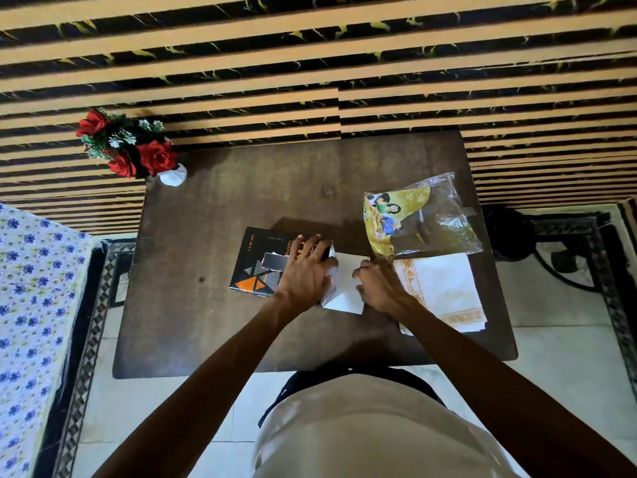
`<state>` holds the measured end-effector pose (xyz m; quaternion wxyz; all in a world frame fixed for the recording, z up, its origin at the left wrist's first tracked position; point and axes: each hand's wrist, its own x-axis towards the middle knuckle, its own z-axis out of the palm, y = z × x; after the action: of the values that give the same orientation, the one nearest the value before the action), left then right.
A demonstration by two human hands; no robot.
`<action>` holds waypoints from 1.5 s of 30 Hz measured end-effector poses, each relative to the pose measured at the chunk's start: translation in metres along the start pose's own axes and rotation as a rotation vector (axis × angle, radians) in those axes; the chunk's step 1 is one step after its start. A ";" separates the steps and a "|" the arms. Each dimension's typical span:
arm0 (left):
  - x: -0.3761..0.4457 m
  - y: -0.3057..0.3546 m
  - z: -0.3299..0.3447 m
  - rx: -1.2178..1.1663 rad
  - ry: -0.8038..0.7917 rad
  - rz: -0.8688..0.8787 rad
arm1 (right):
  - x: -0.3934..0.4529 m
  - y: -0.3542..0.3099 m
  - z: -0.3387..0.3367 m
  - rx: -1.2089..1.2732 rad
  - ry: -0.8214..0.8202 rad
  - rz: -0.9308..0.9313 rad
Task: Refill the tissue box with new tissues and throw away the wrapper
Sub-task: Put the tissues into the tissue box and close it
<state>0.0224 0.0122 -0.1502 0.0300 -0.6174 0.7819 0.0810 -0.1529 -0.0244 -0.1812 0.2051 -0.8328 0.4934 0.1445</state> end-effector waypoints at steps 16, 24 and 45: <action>0.023 0.009 0.015 0.062 -0.361 -0.044 | -0.092 0.119 0.007 0.630 0.156 0.939; 0.021 0.011 0.015 0.068 -0.358 -0.030 | -0.054 0.249 0.129 0.896 0.002 0.936; 0.017 0.012 0.012 0.087 -0.338 -0.037 | -0.126 0.108 -0.008 1.357 -0.103 0.518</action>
<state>0.0060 0.0005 -0.1640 0.1893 -0.6073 0.7570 0.1494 -0.3070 0.0216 -0.1396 0.6585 -0.3708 0.6455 -0.1104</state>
